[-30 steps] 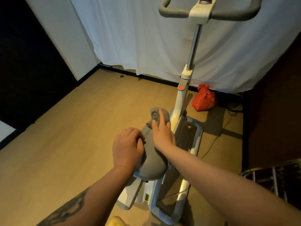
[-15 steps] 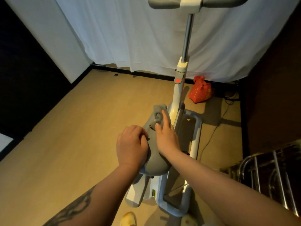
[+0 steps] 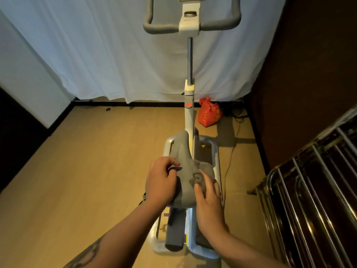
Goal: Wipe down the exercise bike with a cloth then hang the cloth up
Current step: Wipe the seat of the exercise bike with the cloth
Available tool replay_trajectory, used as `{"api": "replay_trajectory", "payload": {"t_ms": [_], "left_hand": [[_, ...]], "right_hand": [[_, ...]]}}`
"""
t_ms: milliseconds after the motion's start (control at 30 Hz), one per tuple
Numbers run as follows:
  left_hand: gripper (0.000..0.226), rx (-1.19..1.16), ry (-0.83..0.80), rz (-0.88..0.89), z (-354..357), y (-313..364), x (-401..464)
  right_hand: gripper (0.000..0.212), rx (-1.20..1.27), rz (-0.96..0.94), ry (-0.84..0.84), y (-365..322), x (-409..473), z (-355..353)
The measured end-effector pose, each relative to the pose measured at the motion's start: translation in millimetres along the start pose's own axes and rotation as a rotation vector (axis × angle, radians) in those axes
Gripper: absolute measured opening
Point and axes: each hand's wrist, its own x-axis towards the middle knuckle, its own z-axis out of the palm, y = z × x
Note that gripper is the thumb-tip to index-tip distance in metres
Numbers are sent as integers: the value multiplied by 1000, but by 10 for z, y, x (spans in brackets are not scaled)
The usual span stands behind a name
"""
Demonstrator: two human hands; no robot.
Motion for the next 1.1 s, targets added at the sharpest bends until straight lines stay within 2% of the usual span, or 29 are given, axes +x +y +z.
{"api": "replay_trajectory", "payload": {"t_ms": [100, 133, 200, 300, 433, 500, 567, 633, 700, 733, 833, 900, 1000, 1100], "left_hand": [[33, -74, -146, 125, -173, -198, -126], [29, -33, -163, 188, -217, -288, -208], [38, 83, -177, 308, -261, -449, -382], [45, 115, -212, 333, -292, -537, -486], [49, 124, -271, 376, -380, -614, -506], [50, 105, -271, 397, -438, -746, -611], [58, 55, -250, 402, -473, -903, -758], [66, -17, -238, 383, -490, -1014, -890], [71, -84, -251, 350, -484, -1056, -989], [72, -112, -261, 327, -468, -1081, -1032], [66, -123, -343, 178, -353, -1275, -1151], [55, -47, -444, 111, -239, -1453, -1223], [51, -10, -561, 109, -99, -1529, -1320], [54, -48, -578, 42, -63, -1497, -1342]], "right_hand": [[49, -69, -47, 22, 116, 34, -30], [52, -68, -47, 44, 138, 29, -28], [52, -26, -51, 121, 169, -64, 20], [53, -30, -27, 223, 232, -358, 161], [68, -159, 36, 328, 493, -630, 350], [63, -179, 109, 362, 597, -695, 455], [52, -279, 153, 329, 683, -782, 588], [44, -414, 91, 201, 793, -929, 755], [47, -557, -2, 7, 823, -1081, 881], [51, -532, 8, -26, 846, -1133, 893], [61, -626, -30, 10, 741, -1055, 801], [58, -788, -19, 43, 689, -955, 766], [53, -814, 121, -1, 719, -1024, 848], [51, -928, 18, -103, 825, -1164, 886]]}}
